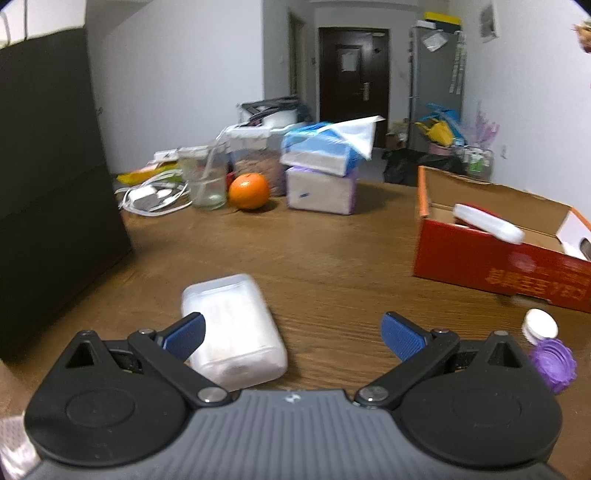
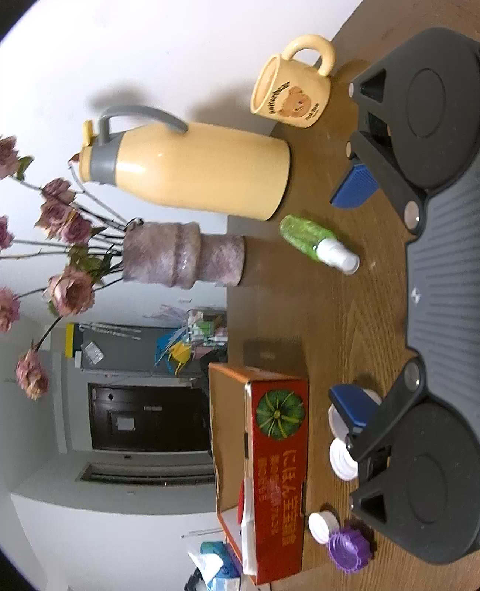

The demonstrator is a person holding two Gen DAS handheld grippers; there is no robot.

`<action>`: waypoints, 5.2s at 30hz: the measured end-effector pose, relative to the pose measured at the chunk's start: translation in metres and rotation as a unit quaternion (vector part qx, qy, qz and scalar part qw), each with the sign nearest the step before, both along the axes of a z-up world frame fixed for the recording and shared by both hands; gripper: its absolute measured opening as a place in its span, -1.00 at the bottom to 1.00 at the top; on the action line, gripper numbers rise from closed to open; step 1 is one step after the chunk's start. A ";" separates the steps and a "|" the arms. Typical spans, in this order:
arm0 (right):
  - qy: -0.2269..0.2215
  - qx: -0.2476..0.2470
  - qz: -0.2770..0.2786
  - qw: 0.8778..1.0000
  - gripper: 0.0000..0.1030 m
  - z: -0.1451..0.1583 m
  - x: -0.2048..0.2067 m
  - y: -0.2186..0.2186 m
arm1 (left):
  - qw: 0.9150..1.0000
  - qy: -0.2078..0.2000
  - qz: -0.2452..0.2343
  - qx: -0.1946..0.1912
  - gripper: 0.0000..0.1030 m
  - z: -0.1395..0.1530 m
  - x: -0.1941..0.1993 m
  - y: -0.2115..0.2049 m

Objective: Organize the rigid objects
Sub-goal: 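Grasp the white plastic container with the left tool while the right tool grasps the green spray bottle, then carry the white container and green spray bottle over the box with both tools, then open the left tool to drop the container while the right tool drops the spray bottle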

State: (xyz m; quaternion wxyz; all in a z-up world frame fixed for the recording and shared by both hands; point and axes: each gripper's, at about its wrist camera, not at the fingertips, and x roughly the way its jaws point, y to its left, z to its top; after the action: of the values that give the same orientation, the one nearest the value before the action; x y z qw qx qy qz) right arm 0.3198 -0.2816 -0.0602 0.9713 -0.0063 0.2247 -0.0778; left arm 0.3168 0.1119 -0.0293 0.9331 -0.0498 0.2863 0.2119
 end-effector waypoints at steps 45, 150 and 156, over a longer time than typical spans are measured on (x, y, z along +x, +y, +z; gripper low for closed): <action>0.089 0.072 -0.090 0.989 0.29 -0.034 0.125 -0.072 | 0.998 0.032 0.042 -0.041 0.28 -0.021 0.025 0.048; -0.125 0.122 0.111 0.978 -0.42 0.066 0.105 0.074 | 0.977 -0.096 -0.186 -0.024 0.29 0.056 0.102 -0.148; -0.124 0.116 0.112 0.979 -0.42 0.063 0.128 0.078 | 0.978 -0.095 -0.187 -0.022 0.29 0.054 0.125 -0.151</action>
State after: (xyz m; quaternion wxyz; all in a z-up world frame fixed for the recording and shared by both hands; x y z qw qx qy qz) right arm 0.4481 -0.2038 0.0026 0.9883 0.0906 0.1077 0.0581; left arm 0.4422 -0.0393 0.0242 0.9778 -0.0354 0.2051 0.0220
